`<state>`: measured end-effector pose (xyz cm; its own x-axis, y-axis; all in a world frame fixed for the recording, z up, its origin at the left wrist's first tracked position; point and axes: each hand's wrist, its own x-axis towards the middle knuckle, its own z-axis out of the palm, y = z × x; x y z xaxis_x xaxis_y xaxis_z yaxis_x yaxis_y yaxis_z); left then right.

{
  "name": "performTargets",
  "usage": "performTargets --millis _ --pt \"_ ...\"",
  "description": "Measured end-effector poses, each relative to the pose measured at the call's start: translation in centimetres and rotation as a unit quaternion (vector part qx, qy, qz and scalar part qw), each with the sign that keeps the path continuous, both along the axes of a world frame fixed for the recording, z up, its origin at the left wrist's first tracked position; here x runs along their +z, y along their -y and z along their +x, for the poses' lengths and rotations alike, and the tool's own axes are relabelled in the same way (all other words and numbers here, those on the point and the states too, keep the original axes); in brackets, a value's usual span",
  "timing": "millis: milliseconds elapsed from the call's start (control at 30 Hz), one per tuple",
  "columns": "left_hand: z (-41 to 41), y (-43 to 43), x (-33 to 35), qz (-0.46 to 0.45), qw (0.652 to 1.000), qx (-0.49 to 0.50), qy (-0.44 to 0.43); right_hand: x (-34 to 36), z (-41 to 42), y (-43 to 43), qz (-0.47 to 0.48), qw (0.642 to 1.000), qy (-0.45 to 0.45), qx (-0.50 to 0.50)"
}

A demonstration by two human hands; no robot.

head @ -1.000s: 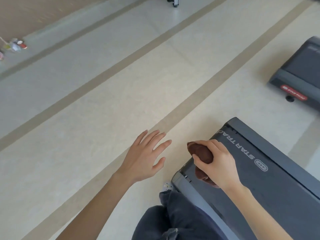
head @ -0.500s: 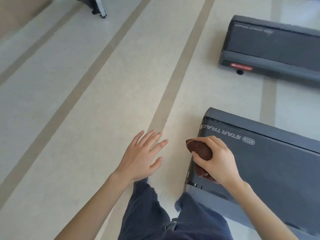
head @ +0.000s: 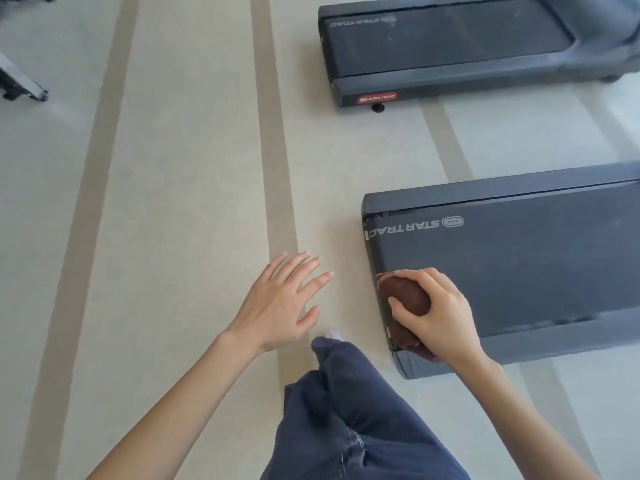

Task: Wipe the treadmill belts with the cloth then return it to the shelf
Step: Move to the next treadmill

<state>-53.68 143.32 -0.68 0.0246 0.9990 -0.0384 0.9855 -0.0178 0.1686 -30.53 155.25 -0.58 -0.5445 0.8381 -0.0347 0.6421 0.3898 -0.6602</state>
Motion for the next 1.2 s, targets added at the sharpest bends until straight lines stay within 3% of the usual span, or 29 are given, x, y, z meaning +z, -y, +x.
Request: performTargets --millis 200,700,967,1200 --pt "-2.9 -8.3 -0.7 0.019 0.993 -0.12 -0.006 -1.0 -1.4 -3.7 0.006 0.994 -0.013 -0.112" --pt "-9.4 -30.7 -0.4 0.021 0.955 -0.297 -0.012 -0.6 -5.7 -16.9 0.019 0.95 -0.03 -0.31" --pt "-13.4 -40.7 -1.4 0.055 0.906 -0.42 -0.009 -0.6 -9.3 -20.4 0.047 0.894 -0.028 -0.445" --pt "-20.1 -49.8 -0.4 0.059 0.853 -0.519 0.012 -0.1 -19.0 -23.8 0.052 0.824 -0.046 -0.562"
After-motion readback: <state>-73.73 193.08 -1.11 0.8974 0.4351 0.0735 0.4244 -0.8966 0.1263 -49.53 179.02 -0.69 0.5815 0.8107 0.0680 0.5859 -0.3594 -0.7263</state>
